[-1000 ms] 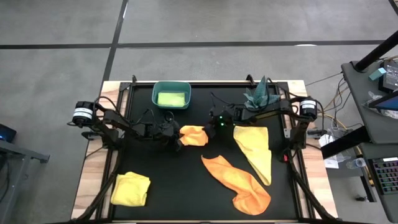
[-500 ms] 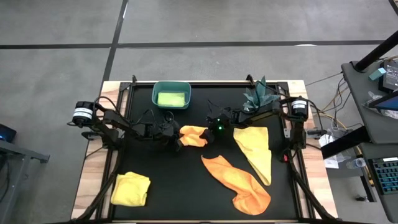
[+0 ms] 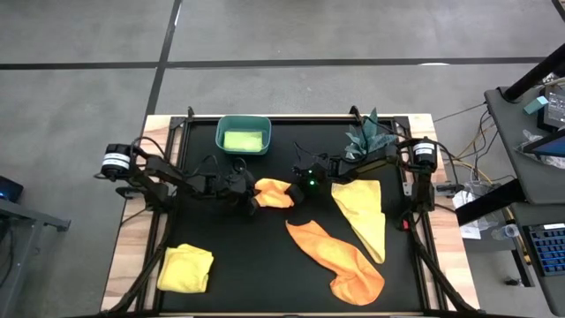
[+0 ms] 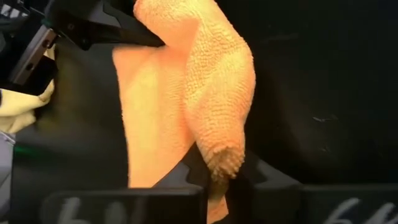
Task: Fold microfiber towels
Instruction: Put the top orange microfiber cloth into the blue bin
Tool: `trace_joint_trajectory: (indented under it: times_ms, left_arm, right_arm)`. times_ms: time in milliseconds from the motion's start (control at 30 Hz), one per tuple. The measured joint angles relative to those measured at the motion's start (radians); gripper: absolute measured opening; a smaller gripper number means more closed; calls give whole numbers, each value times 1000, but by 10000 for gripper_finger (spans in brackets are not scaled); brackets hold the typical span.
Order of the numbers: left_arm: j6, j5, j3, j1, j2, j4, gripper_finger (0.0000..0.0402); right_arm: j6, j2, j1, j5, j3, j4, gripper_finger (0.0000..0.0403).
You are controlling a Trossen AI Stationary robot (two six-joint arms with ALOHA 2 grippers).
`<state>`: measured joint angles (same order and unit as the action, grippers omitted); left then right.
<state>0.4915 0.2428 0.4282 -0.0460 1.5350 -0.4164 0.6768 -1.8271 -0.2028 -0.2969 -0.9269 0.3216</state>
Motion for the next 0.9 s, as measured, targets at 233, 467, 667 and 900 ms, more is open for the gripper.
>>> trace_joint_trajectory:
  times_ms: [233, 467, 667, 900]
  left_arm:
    - [-41, -2, -2, 0, -124, 77, 15]
    - [-133, 70, 2, -5, -329, 204, 15]
    - [-213, 92, 10, -41, -494, 277, 15]
    - [-335, 107, 22, -133, -637, 307, 15]
  right_arm:
    - [5, 35, 0, 3, 0, 32, 15]
    - [-47, 65, -13, 9, -67, 47, 14]
    - [-151, 65, -40, 15, -201, -28, 13]
    - [-298, 61, -85, 62, -372, -201, 13]
